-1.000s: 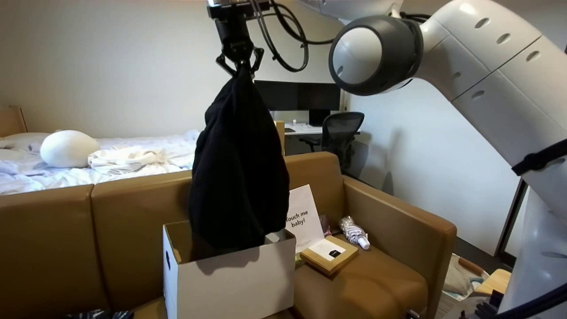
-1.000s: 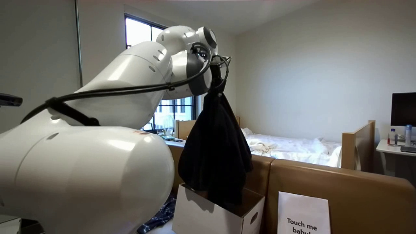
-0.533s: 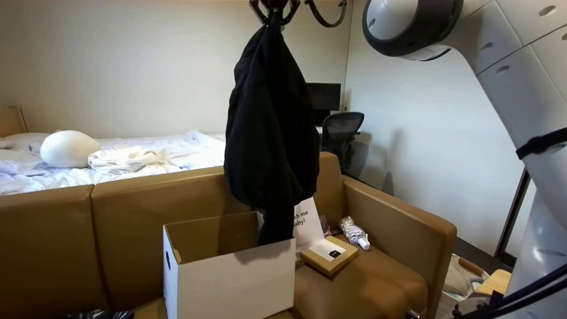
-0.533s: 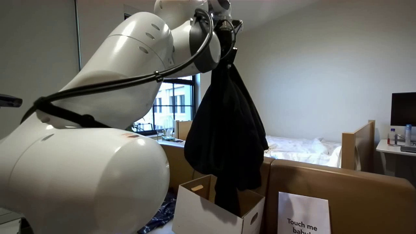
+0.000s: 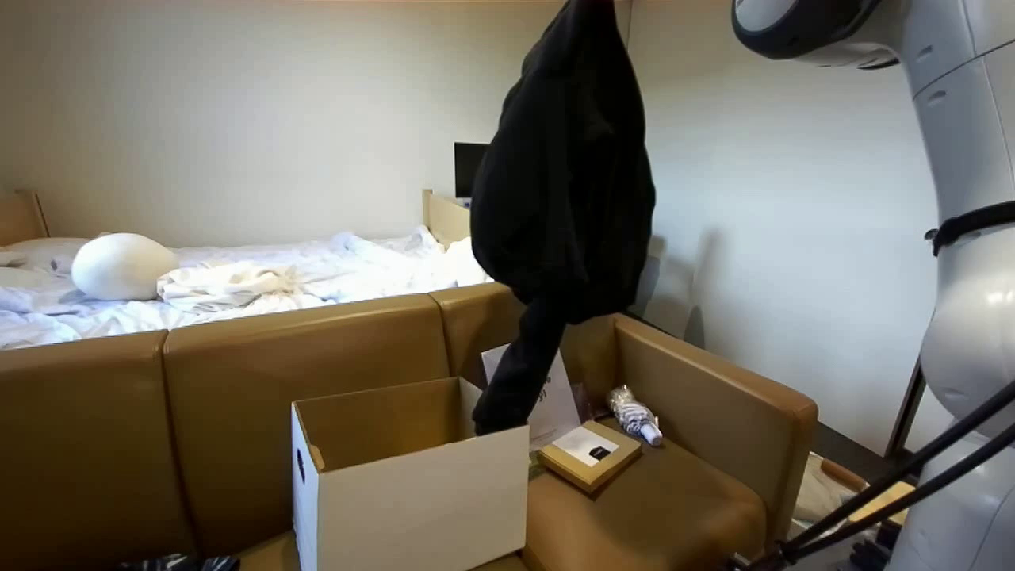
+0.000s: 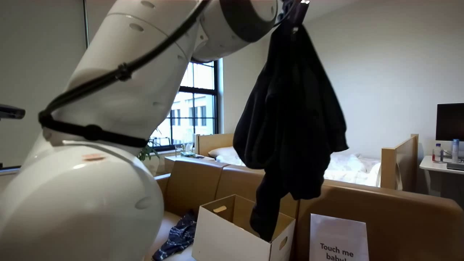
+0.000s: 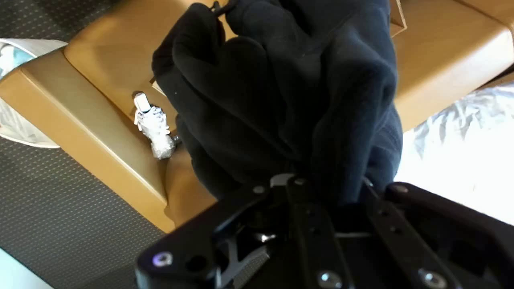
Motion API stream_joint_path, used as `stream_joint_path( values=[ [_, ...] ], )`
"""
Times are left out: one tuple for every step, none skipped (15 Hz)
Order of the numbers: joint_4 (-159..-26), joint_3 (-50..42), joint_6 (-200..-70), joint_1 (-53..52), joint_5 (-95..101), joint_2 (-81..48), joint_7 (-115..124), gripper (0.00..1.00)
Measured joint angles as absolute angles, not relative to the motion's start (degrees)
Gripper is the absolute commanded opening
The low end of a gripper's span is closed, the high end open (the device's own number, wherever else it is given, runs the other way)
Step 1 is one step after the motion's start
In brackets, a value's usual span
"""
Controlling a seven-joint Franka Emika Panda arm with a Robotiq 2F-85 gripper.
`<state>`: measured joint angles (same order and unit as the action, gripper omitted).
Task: Remove the hoodie from the box and put it on the couch
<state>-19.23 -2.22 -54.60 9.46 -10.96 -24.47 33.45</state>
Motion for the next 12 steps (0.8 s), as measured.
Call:
stream_joint_path(
  values=[
    [-19.3,-2.2,-54.6,13.3,-13.0,-23.7,33.5,0.06],
    [-19.6,-2.2,-54.6,17.2,-15.2,-23.0,33.5,0.06],
    [-19.8,-2.3,-54.6,21.3,-17.3,-22.5,33.5,0.06],
    [-20.0,-2.3,-54.6,25.3,-19.5,-22.1,33.5,0.06],
    [-20.3,-2.4,-54.8,29.6,-21.8,-22.0,33.5,0.06],
    [-20.6,-2.5,-55.2,33.6,-23.9,-22.0,33.4,0.06],
    [-21.2,-2.5,-55.7,37.2,-25.5,-22.1,32.5,0.06],
    [-21.7,-2.5,-56.3,39.9,-26.2,-22.3,31.2,0.06],
    [-21.8,-2.5,-56.8,41.3,-26.3,-22.9,29.8,0.06],
    [-21.3,-2.5,-57.2,41.5,-26.2,-24.0,28.7,0.06],
    [-21.2,-2.3,-57.8,40.6,-25.6,-25.0,27.5,0.06],
    [-21.5,-2.2,-59.0,38.6,-24.3,-25.9,26.4,0.06]
  ],
)
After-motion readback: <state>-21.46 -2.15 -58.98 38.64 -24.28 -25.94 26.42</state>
